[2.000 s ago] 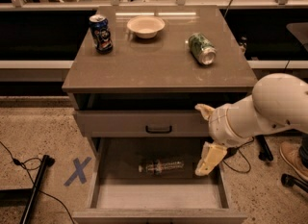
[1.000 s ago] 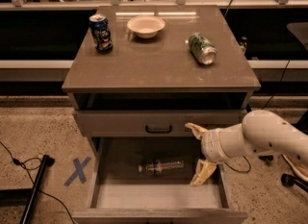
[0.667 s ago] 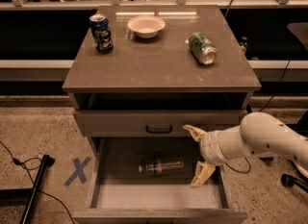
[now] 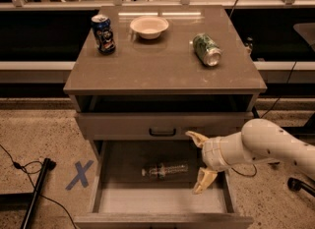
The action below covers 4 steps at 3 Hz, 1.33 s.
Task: Pick water bottle from middle drawer and place on counter
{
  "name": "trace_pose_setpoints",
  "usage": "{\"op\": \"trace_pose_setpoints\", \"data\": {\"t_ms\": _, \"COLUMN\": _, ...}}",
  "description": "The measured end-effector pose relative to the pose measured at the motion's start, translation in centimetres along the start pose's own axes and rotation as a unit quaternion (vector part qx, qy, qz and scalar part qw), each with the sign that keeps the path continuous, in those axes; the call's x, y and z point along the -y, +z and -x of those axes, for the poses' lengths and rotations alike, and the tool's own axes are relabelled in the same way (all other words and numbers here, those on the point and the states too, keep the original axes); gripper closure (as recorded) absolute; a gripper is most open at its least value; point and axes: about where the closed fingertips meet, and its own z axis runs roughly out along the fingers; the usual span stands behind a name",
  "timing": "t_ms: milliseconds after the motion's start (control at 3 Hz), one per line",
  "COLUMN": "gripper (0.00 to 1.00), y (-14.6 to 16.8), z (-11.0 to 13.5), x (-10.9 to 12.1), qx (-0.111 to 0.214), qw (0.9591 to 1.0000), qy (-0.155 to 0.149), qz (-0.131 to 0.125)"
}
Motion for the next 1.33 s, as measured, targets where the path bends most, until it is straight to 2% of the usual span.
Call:
{"op": "trace_pose_setpoints", "data": {"t_ms": 333, "gripper": 0.00, "y": 2.2, "z": -0.6, "x": -2.6, "qx": 0.001, "qw": 0.9999, "qy": 0.011, "qz": 0.012}}
{"op": "trace_pose_setpoints", "data": {"t_ms": 667, "gripper": 0.00, "y": 6.1, "z": -0.6, "x": -3.9, "qx": 0.007, "qw": 0.9990, "qy": 0.023, "qz": 0.037}}
{"op": "trace_pose_setpoints", "data": {"t_ms": 1333, "gripper": 0.00, "y": 8.3, "z": -1.3, "x": -4.1, "qx": 0.015, "qw": 0.9982, "qy": 0.039, "qz": 0.043}}
